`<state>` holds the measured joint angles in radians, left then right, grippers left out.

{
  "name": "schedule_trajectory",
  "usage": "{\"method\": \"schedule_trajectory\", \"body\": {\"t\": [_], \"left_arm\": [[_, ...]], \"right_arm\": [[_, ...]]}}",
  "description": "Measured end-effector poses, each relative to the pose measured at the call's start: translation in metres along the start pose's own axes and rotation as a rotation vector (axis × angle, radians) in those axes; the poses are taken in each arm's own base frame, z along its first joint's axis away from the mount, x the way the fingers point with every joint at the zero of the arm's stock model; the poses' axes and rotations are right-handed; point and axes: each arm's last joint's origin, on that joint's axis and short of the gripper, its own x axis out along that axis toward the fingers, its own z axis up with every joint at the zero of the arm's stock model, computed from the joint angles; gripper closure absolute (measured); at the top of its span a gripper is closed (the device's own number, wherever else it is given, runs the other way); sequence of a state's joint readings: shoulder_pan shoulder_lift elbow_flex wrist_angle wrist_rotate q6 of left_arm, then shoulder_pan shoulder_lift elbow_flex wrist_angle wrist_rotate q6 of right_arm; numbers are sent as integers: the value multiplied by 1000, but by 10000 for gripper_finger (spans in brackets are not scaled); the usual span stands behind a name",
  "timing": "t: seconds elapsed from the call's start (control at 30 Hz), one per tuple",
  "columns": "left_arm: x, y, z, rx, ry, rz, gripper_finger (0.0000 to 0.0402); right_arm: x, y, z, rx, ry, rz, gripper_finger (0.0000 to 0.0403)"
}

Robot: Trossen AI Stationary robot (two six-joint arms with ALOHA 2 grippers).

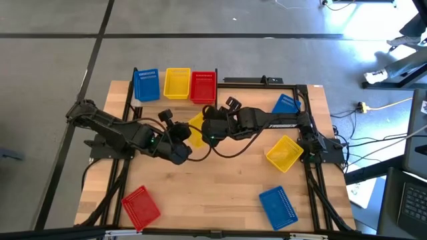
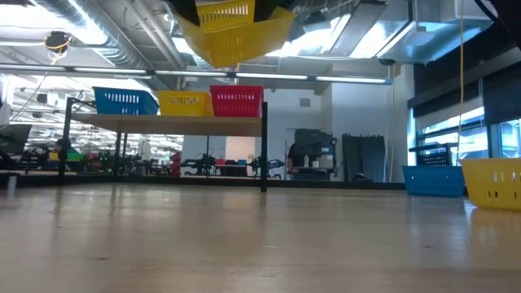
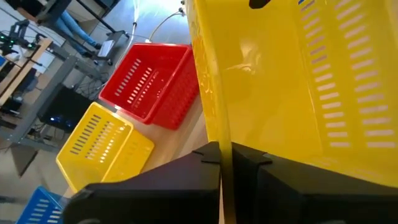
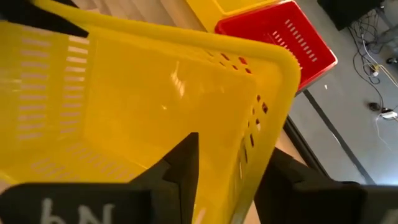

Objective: Stack baskets on shelf by color
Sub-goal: Stack the bottom yellow bin on top of the yellow bin on the shelf

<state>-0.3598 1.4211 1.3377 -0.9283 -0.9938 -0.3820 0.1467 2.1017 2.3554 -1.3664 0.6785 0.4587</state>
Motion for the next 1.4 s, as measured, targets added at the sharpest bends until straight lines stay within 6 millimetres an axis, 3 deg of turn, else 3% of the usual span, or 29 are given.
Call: {"method": "schedule_trajectory", "body": {"t": [0.47,0.8,1.0,1.13,1.4], "left_arm": [[5,4,-5,5,74,-41,401],[15,17,-4,-104,119,-12,401],[24,44,0,-291,148,11,401],[33,74,1,-434,173,14,401],[35,128,2,-697,133,44,401]], "right_arm": [[-36,2,-6,-96,-50,55,280],[-69,-7,-10,-87,-106,111,280],[-93,-16,-14,-126,-151,141,280],[-101,-21,-15,-177,-170,149,280],[-106,-27,-16,-177,-172,141,280]]}}
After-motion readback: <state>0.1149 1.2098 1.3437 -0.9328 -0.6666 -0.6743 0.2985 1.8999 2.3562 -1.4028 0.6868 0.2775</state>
